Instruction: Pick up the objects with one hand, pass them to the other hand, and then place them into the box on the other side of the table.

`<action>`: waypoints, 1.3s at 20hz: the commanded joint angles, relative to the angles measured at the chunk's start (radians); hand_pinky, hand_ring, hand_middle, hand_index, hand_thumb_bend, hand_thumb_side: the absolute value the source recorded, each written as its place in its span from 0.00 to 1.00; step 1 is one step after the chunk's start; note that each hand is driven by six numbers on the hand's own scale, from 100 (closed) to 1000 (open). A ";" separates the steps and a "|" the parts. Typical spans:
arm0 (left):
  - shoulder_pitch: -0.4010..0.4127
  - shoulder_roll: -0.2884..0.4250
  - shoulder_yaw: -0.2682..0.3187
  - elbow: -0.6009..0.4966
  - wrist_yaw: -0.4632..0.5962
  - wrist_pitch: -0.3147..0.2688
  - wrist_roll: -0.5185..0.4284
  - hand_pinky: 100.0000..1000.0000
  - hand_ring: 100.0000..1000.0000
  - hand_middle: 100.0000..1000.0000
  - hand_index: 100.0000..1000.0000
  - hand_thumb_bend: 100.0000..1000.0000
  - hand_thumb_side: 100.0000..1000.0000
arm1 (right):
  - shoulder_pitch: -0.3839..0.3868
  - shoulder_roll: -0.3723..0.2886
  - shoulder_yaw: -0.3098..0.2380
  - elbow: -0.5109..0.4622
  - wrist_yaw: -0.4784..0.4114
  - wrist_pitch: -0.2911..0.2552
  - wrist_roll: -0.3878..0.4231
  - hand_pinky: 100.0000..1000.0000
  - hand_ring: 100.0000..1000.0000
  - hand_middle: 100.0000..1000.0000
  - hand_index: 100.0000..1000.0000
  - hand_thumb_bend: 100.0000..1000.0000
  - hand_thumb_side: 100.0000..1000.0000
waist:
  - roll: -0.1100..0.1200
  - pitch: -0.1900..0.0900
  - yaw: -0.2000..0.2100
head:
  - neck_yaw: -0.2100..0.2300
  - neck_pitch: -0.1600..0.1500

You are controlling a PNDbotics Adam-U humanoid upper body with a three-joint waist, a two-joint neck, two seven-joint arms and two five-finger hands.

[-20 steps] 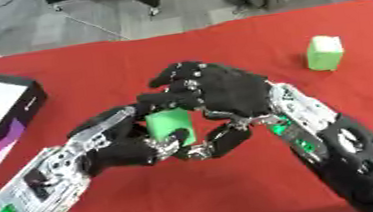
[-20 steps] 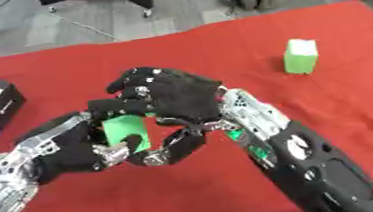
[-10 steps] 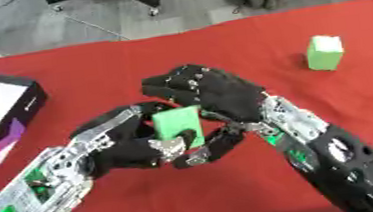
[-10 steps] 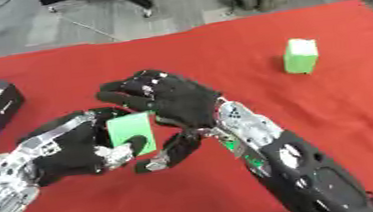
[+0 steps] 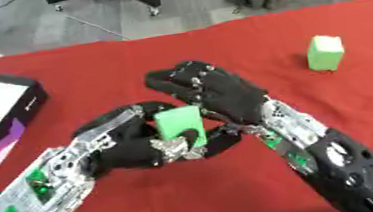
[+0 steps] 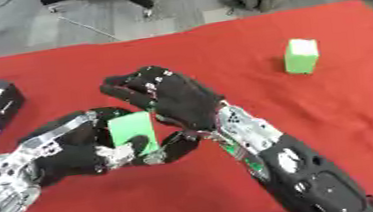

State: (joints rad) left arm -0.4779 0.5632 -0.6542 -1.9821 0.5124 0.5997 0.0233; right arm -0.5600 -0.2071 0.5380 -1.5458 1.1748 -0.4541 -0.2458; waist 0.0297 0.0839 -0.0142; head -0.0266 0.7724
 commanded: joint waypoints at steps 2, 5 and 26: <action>0.019 0.077 0.067 -0.018 -0.018 -0.022 0.033 0.47 0.19 0.03 0.28 0.02 0.13 | 0.001 -0.019 -0.011 -0.015 0.014 0.007 -0.014 0.75 0.76 0.88 1.00 0.57 0.40 | 0.001 -0.017 -0.003 | 0.001 -0.002; 0.070 0.134 0.131 -0.018 -0.050 -0.043 0.072 0.48 0.19 0.03 0.27 0.03 0.12 | 0.019 -0.035 -0.021 -0.023 0.015 0.011 -0.017 0.75 0.76 0.87 1.00 0.55 0.40 | 0.001 -0.017 -0.005 | -0.009 -0.002; 0.095 0.259 0.714 0.442 -0.405 0.250 0.432 0.72 0.55 0.39 0.58 0.37 0.48 | 0.081 -0.084 -0.051 -0.186 -0.150 -0.057 0.115 0.79 0.76 0.85 1.00 0.35 0.46 | -0.013 -0.021 -0.063 | 0.245 -0.058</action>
State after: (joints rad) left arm -0.3656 0.8012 0.0104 -1.5643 0.1323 0.7497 0.3507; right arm -0.4665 -0.2784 0.4938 -1.7058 1.0386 -0.5041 -0.1425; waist 0.0128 0.0734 -0.0790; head 0.1953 0.7326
